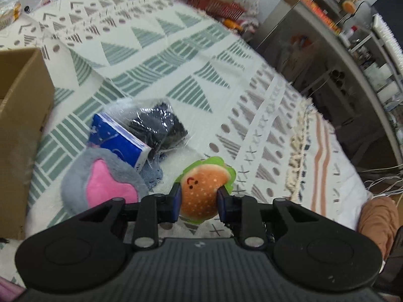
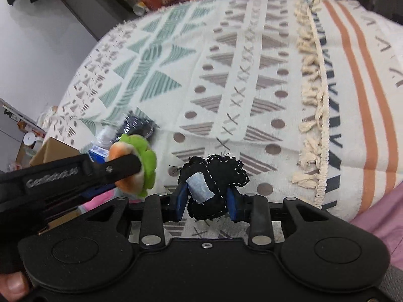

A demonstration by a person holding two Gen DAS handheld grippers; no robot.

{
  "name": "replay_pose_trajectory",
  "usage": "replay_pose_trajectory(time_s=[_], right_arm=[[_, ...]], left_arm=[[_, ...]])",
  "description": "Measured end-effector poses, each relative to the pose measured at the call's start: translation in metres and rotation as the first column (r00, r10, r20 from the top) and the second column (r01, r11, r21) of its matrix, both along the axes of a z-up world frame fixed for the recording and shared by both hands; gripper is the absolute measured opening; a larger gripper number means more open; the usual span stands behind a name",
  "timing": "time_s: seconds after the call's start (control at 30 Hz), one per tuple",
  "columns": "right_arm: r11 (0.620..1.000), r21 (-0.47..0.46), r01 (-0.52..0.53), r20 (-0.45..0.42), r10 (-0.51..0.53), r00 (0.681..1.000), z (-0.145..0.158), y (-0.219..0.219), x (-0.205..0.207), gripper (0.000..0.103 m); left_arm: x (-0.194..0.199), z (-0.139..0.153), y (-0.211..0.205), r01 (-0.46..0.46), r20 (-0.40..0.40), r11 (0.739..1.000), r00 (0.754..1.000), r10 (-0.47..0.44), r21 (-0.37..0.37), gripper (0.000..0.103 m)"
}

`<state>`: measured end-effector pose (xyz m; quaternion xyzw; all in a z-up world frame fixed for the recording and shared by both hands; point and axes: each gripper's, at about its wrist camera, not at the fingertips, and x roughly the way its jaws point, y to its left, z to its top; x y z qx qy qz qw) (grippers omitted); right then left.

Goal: Organize soft objects
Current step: 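Close the left tool on the burger while the right tool grasps the black patch, then carry the burger and black patch over the cardboard box with both tools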

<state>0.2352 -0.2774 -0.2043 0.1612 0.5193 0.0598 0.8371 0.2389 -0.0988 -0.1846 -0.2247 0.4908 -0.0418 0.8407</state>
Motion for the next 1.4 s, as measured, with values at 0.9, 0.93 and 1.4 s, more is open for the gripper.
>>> replay_pose_trajectory(time_s=[0.9,0.93,1.4], right_arm=[[0.999,-0.051,-0.012,0.34,0.028,0.94,0.108,0.058,-0.089,0.032],[0.999,-0.051,-0.016,0.346,0.032,0.938,0.112,0.061,-0.091,0.032],[0.996,-0.047,-0.079,0.415,0.091,0.905,0.144,0.107,-0.098,0.032]], left_arm=[[-0.106,0.082,0.103,-0.149,0.249,0.987,0.956,0.157,-0.054,0.028],[-0.108,0.083,0.106,-0.153,0.252,0.987,0.954,0.163,-0.057,0.028],[-0.123,0.087,0.148,-0.214,0.277,0.974,0.934,0.227,-0.074,0.028]])
